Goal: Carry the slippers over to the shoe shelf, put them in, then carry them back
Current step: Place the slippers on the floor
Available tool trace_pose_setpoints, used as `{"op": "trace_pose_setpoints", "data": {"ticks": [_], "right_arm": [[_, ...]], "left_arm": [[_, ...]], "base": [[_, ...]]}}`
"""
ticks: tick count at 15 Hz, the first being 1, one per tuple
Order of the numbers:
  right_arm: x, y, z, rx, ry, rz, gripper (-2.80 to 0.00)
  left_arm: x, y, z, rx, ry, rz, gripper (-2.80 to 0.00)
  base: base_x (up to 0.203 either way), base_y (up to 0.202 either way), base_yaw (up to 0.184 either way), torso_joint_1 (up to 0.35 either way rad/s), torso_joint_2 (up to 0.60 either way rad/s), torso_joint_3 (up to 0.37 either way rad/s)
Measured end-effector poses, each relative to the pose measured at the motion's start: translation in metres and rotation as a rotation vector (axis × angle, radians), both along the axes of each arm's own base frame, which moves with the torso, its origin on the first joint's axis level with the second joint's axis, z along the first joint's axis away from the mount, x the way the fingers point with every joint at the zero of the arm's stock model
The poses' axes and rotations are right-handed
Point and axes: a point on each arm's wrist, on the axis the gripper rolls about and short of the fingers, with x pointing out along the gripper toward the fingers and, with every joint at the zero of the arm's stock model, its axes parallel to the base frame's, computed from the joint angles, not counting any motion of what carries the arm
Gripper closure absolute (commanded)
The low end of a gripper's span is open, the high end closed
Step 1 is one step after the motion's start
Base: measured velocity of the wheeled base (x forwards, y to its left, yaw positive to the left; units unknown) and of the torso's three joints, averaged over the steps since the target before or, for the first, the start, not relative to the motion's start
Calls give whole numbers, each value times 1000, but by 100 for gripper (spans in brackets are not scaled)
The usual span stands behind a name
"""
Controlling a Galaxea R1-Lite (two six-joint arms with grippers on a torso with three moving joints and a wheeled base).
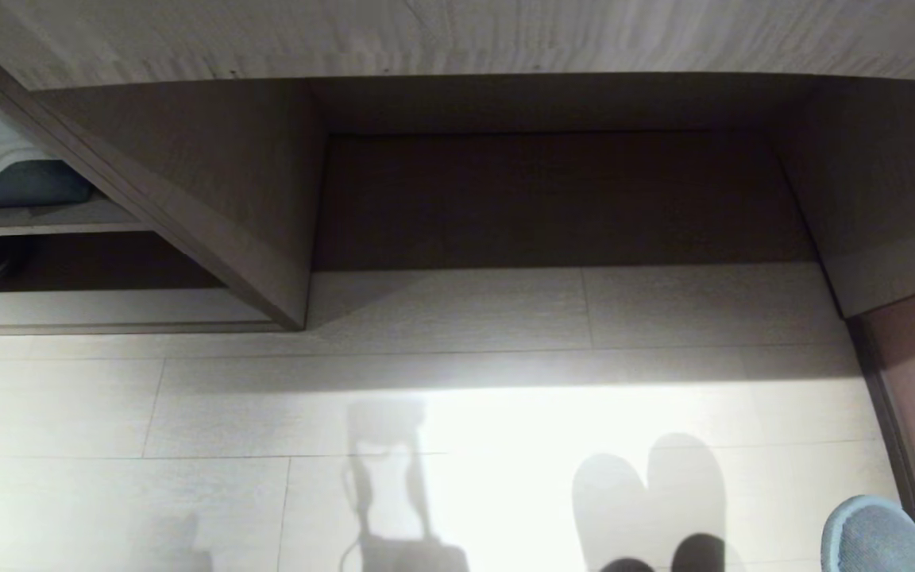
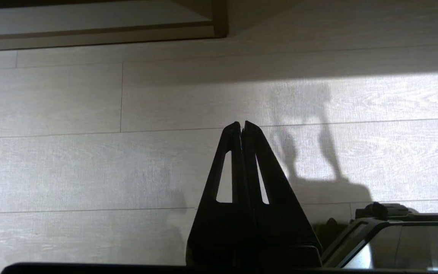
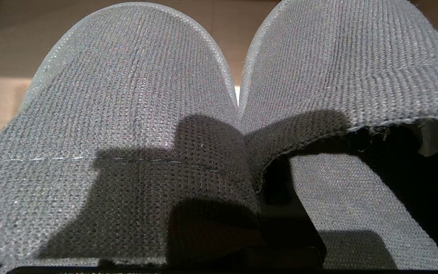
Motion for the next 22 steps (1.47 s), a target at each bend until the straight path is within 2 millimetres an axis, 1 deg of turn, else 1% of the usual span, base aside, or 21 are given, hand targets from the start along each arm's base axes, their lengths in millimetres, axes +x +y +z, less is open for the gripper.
{"op": "trace_pose_setpoints", "data": {"ticks": [22], "right_arm": [[0,0,0,0,0,0,0]], "left_arm": [[0,0,0,-3,1,0,0]], "base": [[0,0,0,2,2,-197]]}}
